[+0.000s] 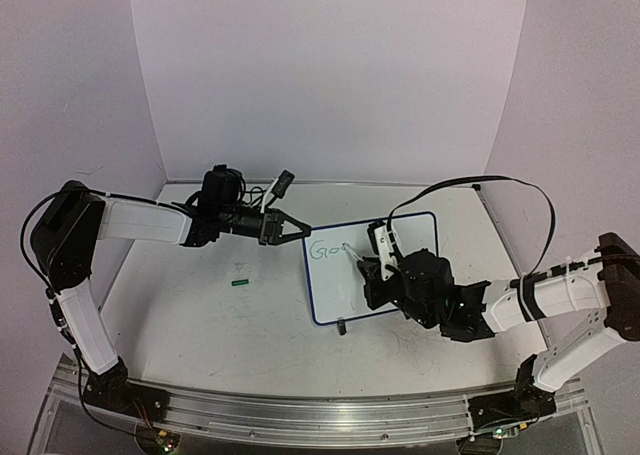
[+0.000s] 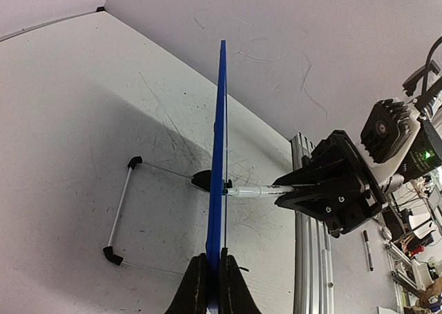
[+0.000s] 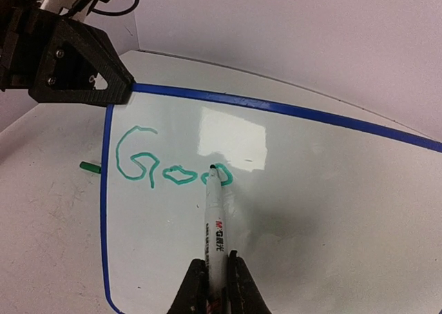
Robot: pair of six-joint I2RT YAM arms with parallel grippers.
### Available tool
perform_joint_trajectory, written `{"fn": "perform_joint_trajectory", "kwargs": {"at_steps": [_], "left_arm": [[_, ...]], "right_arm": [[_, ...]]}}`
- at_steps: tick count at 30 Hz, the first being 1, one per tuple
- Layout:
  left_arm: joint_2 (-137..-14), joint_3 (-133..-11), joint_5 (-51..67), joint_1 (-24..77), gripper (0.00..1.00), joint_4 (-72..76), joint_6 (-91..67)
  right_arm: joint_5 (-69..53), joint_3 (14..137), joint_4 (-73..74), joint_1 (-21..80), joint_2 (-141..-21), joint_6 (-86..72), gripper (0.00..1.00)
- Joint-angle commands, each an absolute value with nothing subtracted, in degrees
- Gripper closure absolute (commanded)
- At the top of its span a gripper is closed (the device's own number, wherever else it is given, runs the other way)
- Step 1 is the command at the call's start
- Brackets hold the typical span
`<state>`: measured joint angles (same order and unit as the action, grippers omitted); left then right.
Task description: Write a sentence on the whiteboard
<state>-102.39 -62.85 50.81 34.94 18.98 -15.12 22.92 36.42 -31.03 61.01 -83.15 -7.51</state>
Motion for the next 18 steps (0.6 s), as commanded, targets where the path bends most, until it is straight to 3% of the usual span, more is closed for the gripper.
{"fn": "perform_joint_trajectory", "kwargs": {"at_steps": [1,11,18], "left_arm": [[-99.91,-62.43,51.12,35.18,1.0,18.9,-13.71],[-99.61,-62.25,50.82,35.2,1.0,18.9,-13.62],[-99.97,-62.46,50.86,35.16,1.0,18.9,-13.56]], "right_arm": [[22.05,36.27,-30.35,60.52,-83.49,-8.61,1.0],[22.57,35.53,-28.55,61.4,-81.57,-9.66,1.0],[24.11,33.58,-29.9,60.8,-73.3,-9.54,1.0]]}}
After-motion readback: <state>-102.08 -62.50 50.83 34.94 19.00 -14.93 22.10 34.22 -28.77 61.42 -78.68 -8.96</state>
